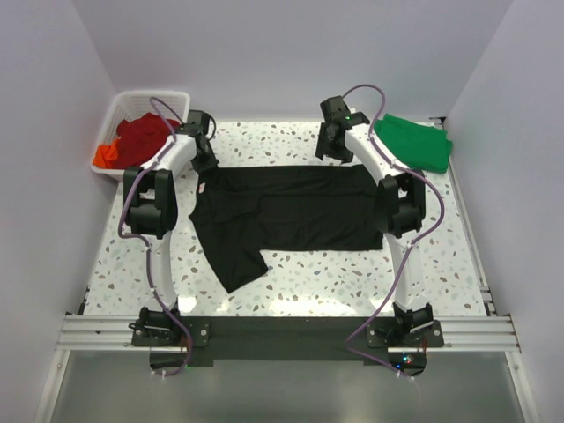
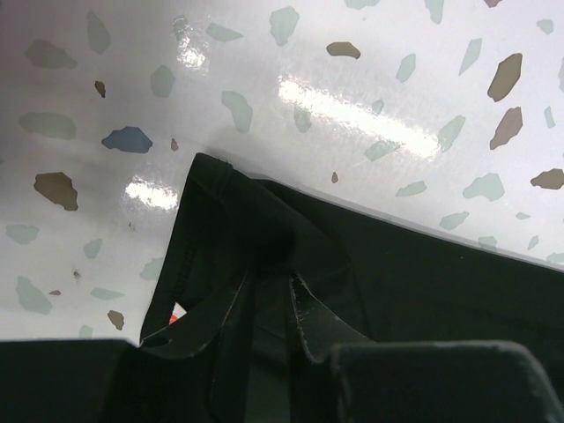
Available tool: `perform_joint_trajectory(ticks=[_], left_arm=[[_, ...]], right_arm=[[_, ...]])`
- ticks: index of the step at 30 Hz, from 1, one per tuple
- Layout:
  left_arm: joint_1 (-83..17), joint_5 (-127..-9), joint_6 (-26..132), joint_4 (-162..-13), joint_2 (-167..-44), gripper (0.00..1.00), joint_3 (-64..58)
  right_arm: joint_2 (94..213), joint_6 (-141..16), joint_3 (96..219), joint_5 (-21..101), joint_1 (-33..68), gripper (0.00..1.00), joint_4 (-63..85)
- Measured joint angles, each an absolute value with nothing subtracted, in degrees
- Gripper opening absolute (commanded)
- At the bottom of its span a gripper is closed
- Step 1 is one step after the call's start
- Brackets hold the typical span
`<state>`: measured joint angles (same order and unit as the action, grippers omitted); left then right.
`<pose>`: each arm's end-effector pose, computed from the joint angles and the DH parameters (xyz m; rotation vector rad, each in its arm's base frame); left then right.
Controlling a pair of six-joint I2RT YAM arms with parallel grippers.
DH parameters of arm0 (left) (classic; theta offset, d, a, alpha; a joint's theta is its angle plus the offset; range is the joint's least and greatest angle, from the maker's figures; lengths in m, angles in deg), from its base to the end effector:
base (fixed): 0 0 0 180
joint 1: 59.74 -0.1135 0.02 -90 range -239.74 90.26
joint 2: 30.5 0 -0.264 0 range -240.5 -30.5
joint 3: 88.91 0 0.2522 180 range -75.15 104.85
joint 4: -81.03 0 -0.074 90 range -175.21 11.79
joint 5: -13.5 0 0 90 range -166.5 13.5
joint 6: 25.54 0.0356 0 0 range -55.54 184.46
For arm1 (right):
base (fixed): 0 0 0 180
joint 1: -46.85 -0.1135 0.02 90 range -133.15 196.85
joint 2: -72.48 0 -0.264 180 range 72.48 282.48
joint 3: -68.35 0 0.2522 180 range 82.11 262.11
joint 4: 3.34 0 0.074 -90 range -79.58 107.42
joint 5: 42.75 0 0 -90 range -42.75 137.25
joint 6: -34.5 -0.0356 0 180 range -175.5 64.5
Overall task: Fold and stack the t-shirts
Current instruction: Fold the tshirt
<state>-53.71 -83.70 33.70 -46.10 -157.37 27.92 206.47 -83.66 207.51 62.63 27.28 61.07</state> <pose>0.4744 -0.0456 0.1834 -0.6076 2.5838 -0.0433 0.4836 0.1619 0.2331 0.2850 2.5316 -0.0310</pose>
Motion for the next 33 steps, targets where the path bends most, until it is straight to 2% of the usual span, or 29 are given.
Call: perform_joint_trajectory(ticks=[9, 10, 11, 14, 33], left_arm=[[-53.71, -84.86, 33.79, -47.91, -157.46, 0.22, 25.51], [-53.71, -85.01, 33.83, -47.93, -157.48, 0.20, 25.21], [-53.71, -85.21, 33.85, -47.98, -157.57, 0.13, 24.75], [-53.71, -85.95, 33.92, -48.35, -157.68, 0.00, 24.27], [-53.60, -90.48, 33.57, -48.54, -150.57, 0.00, 14.41]], right_arm=[[206.47, -83.51, 207.51, 62.63, 27.28, 0.66, 61.09], [206.47, -83.51, 207.51, 62.63, 27.30, 0.66, 61.09], [206.47, -83.51, 207.49, 62.63, 27.30, 0.66, 61.09], [206.47, -83.48, 207.30, 62.63, 27.28, 0.66, 61.07], [206.47, -83.03, 206.47, 61.90, 27.30, 0.66, 60.98]])
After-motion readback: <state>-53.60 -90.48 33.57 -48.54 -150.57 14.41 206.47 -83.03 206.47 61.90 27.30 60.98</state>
